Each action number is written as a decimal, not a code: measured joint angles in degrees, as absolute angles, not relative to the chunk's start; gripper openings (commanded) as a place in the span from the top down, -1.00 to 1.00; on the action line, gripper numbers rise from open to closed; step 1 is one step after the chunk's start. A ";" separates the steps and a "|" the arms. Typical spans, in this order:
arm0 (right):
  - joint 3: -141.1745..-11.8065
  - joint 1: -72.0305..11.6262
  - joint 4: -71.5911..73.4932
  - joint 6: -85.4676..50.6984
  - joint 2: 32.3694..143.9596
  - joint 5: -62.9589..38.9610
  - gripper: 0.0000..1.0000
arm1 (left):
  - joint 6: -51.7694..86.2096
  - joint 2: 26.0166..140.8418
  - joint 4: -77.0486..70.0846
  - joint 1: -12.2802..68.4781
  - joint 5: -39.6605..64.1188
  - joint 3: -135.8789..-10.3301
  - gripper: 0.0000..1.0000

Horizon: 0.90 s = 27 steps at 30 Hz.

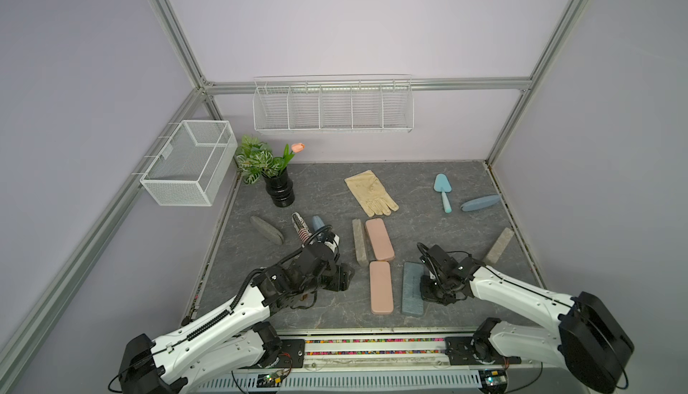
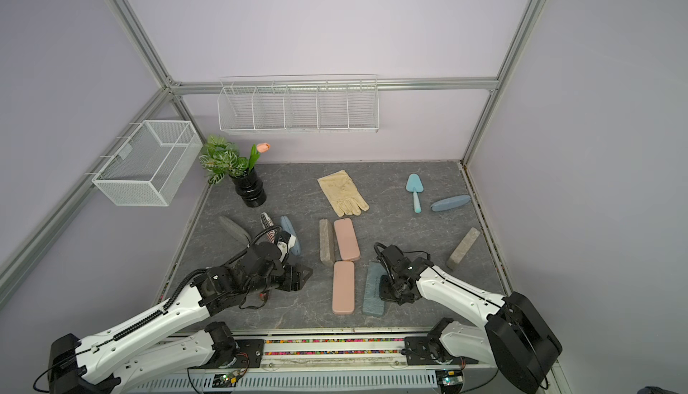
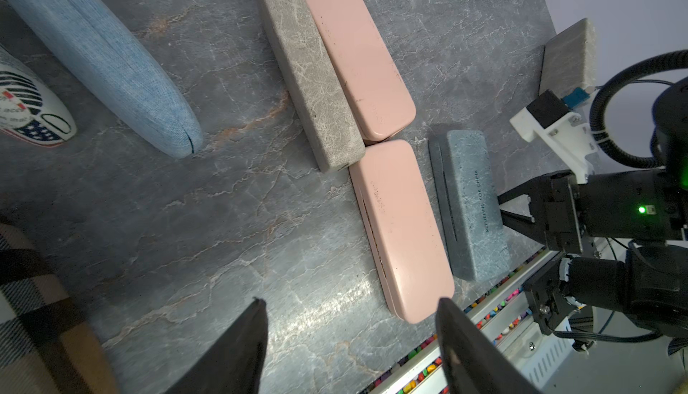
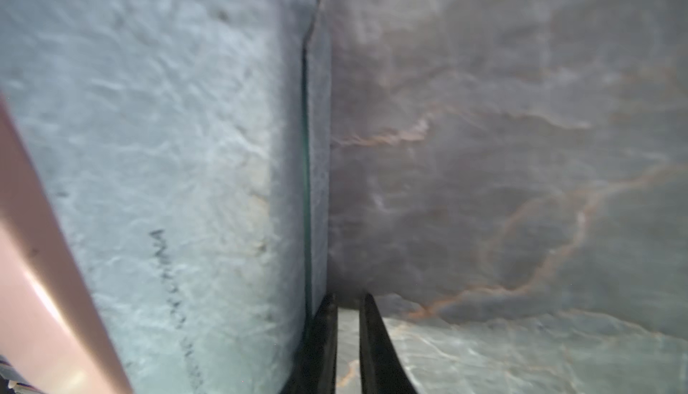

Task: Close the glasses case
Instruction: Move the glasses case to the center of the board, then pick up the glasses case at the center of the board.

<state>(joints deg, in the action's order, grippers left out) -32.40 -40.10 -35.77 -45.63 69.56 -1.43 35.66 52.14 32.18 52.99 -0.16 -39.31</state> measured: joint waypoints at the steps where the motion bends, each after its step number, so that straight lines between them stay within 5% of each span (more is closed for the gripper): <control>1: -33.15 -40.47 -35.48 -45.32 70.32 -1.50 0.69 | 35.66 52.14 32.18 52.99 -0.16 -39.31 -0.44; 14: -40.36 -44.64 -34.76 -42.78 77.87 -0.16 0.67 | 35.66 52.14 32.18 52.99 -0.25 -39.31 -0.45; 24: -56.71 -44.73 -43.75 -36.91 79.33 8.01 -0.57 | 35.66 52.14 32.25 52.99 -1.13 -39.31 -0.45; 27: -64.38 -44.60 -43.68 -33.23 85.49 7.42 -0.75 | 35.66 52.01 32.40 52.99 -1.58 -39.31 -0.45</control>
